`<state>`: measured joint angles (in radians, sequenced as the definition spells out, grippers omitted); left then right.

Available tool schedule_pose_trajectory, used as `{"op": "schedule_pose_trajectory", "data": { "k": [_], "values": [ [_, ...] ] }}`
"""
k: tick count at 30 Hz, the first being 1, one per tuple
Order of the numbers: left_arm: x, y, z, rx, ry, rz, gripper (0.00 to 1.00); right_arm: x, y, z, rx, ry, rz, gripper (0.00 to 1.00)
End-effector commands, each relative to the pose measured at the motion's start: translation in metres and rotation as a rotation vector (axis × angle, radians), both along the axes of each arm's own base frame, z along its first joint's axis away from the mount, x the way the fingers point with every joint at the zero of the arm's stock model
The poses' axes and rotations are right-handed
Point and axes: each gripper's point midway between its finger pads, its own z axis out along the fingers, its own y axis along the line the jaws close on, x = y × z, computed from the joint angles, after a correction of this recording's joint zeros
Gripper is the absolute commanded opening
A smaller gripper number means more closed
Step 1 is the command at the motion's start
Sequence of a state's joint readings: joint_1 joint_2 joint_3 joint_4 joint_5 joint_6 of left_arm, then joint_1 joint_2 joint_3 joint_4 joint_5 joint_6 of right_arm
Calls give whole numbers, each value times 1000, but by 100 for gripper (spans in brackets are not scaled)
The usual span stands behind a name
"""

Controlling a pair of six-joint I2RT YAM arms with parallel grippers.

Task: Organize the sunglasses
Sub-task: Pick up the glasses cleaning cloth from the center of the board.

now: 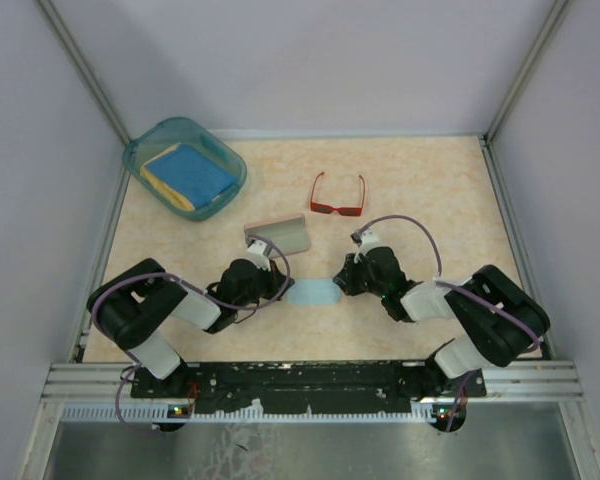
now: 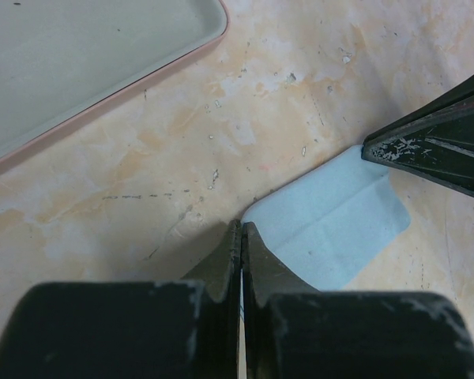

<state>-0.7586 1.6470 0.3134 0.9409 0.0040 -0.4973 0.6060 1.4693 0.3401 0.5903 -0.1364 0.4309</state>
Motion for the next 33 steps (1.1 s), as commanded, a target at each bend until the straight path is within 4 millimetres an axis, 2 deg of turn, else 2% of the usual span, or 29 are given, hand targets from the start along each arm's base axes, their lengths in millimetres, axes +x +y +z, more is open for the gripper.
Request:
{"op": "schedule_pose_trajectory", "data": {
  "k": [1, 9, 18, 33],
  "values": [
    [4, 0, 2, 10, 0, 4, 0, 1, -1, -4, -11, 3, -1, 0],
    [8, 5, 6, 19, -7, 23, 0, 14, 5, 12, 21, -74, -3, 0],
    [20, 21, 12, 80, -17, 97, 0, 36, 19, 35, 37, -156, 20, 0],
    [41, 41, 26, 87, -56, 146, 0, 76, 50, 60, 56, -238, 63, 0]
  ]
}}
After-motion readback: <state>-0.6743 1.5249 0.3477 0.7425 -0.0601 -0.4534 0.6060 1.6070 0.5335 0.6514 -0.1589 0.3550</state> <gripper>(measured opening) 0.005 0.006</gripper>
